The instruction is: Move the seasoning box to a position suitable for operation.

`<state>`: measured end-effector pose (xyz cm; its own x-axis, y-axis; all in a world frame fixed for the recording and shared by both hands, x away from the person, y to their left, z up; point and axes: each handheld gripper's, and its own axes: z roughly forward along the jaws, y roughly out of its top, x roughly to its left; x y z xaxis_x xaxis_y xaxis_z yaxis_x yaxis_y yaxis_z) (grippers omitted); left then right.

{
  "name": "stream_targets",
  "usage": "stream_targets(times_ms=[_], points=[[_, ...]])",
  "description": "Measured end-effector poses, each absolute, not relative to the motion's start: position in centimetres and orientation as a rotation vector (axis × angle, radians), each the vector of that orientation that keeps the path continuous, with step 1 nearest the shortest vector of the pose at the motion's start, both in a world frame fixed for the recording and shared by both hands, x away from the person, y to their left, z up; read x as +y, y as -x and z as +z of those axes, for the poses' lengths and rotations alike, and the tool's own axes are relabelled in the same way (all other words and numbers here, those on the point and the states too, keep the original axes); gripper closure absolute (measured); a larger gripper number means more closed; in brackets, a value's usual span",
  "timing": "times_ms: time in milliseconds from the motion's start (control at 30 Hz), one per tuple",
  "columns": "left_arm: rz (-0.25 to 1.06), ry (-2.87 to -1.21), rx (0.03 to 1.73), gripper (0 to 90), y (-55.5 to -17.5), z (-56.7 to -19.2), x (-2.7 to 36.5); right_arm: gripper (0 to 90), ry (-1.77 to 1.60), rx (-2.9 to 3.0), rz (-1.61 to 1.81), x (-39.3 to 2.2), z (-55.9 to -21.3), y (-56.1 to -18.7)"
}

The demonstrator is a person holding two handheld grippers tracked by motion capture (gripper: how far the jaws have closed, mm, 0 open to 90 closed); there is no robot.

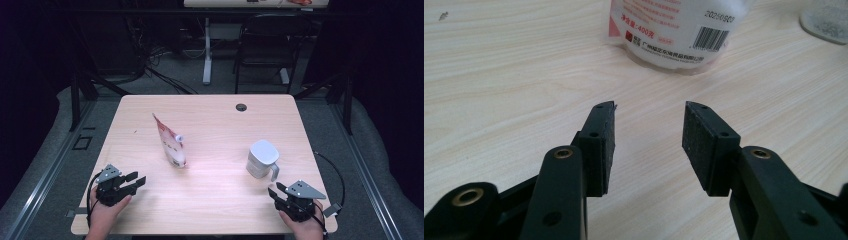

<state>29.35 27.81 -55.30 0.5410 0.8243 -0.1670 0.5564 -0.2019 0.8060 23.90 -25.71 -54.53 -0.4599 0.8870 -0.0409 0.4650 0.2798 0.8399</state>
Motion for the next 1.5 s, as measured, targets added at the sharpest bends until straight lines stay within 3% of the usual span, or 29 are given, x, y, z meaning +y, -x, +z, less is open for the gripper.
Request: stream_targets(times_ms=[133,400,967,1333,1500], points=[[0.381,-1.902,1.123,57.4,-29.2,-55.2,27.9,53.5,-1.243,2.004,1.052,-26.1,-54.6,-24.3],[0.376,-1.910,1.124,57.3,-28.6,-55.2,28.1,56.3,-1.323,1.931,1.134,-27.6,-54.5,-25.5],[0.388,-1.888,1.151,56.2,-28.1,-55.4,28.3,49.9,-1.340,1.935,1.085,-26.5,-55.0,-28.6],[0.373,-1.883,1.136,57.6,-28.8,-55.4,28.0,68.1,-1.289,1.973,1.027,-25.4,-55.1,-29.5],[0.372,-1.890,1.131,58.1,-29.0,-55.4,27.8,68.6,-1.280,1.987,1.064,-25.8,-55.1,-29.3]])
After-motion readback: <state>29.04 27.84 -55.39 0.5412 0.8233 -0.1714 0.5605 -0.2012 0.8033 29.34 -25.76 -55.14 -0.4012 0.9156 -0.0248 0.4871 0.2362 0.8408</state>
